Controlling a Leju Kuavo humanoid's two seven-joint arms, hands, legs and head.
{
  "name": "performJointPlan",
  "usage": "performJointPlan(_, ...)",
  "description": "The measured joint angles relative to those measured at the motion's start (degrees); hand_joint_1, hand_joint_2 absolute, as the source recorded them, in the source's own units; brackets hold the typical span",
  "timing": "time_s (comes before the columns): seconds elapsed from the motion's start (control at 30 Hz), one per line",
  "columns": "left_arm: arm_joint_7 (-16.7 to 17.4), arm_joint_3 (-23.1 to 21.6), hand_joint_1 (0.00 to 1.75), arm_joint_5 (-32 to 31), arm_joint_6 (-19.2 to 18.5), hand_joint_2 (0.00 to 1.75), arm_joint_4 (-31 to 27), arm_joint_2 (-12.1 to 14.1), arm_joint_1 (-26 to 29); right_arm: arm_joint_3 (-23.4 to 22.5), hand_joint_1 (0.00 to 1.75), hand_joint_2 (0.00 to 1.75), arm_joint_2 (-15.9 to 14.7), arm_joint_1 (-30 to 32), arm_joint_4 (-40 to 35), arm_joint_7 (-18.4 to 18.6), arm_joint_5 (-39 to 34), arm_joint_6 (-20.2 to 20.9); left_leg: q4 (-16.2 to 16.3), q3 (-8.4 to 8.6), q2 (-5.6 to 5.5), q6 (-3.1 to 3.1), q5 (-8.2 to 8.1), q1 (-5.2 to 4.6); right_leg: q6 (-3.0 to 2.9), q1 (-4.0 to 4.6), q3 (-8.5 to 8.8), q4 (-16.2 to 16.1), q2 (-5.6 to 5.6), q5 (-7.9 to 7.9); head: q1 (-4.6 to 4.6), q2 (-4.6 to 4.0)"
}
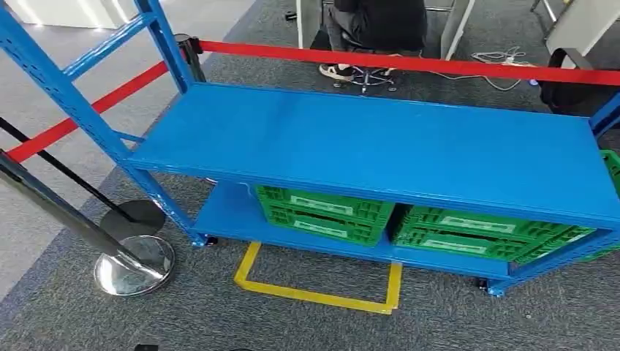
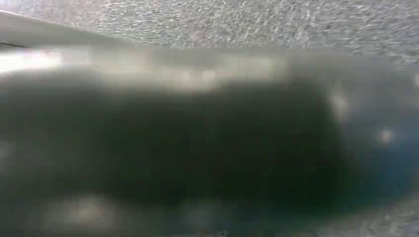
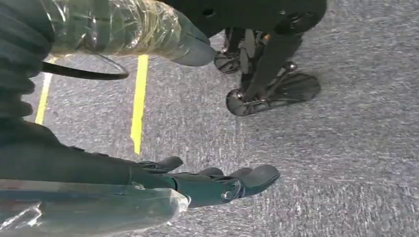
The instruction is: Take the parts from the cabinet and place them on the table.
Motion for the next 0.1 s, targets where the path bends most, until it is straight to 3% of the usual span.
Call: performJointPlan(0.1, 1.9, -3.2, 0.0, 2.1, -1.1, 0.0, -0.3, 0.7, 0.9, 4.4, 0.0, 0.0, -0.6, 0.6, -0.8, 1.2, -3.0, 0.5, 0.0, 0.01, 0.0, 0.02, -0.01, -0.09, 0.06, -0.11, 0.01, 0.0, 0.0, 0.04, -0.02, 0.0)
